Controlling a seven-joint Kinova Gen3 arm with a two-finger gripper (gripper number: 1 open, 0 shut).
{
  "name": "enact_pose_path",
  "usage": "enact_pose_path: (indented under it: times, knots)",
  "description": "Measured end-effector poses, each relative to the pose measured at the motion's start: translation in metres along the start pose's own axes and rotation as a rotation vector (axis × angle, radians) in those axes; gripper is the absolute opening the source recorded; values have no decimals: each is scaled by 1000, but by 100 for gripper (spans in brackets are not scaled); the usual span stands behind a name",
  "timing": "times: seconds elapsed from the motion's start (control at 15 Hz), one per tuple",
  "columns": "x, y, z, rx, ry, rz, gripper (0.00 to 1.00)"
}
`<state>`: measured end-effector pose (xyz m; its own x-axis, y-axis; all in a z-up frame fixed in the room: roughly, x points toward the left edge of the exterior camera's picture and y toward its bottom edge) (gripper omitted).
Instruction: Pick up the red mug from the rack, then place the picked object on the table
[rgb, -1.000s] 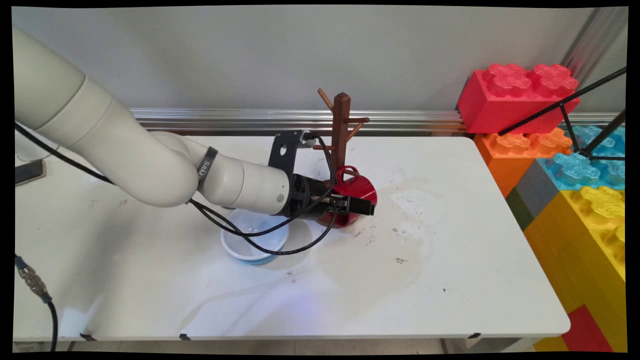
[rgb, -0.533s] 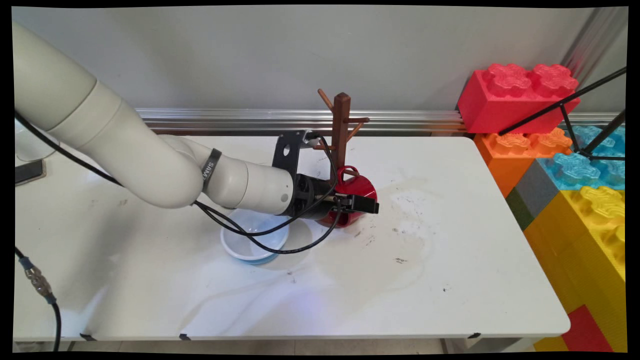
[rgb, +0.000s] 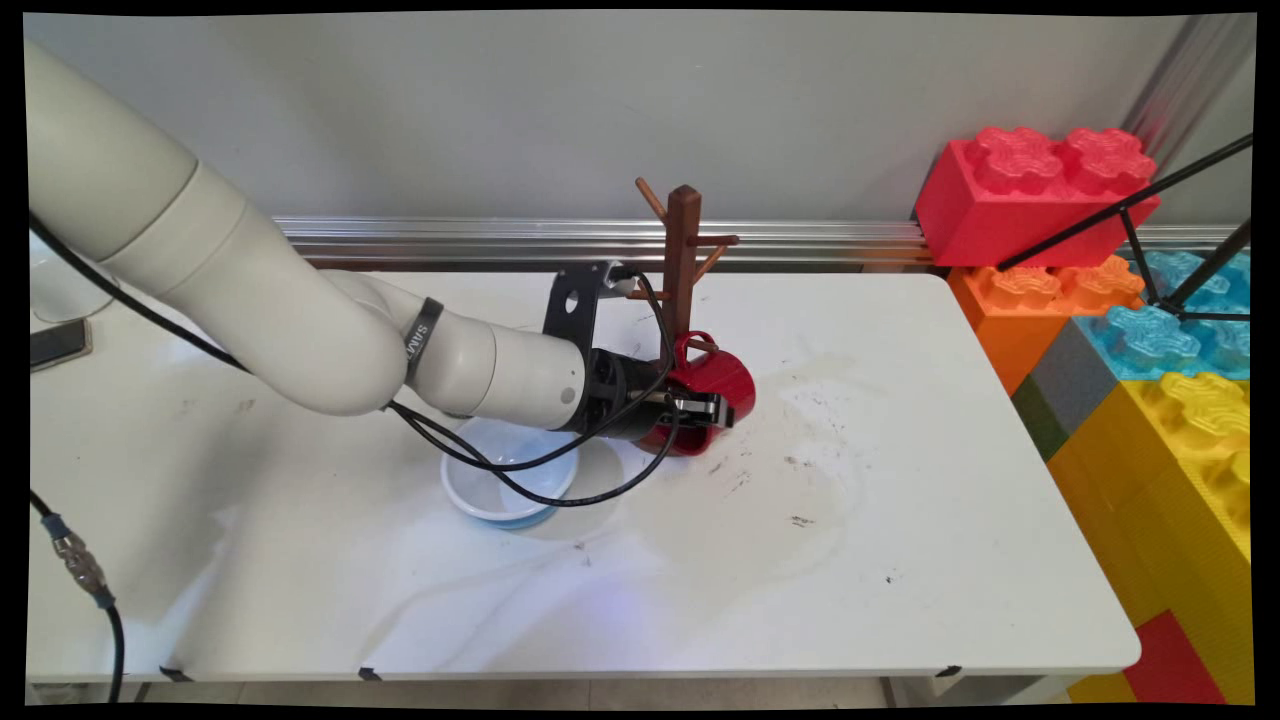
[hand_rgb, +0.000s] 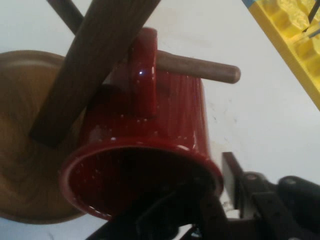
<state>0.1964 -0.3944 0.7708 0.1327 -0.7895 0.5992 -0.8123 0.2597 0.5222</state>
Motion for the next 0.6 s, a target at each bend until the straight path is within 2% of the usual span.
enact_pose_path:
  times: [0.6]
  knots:
    - [-4,-4,-7,4,-9,-3,0]
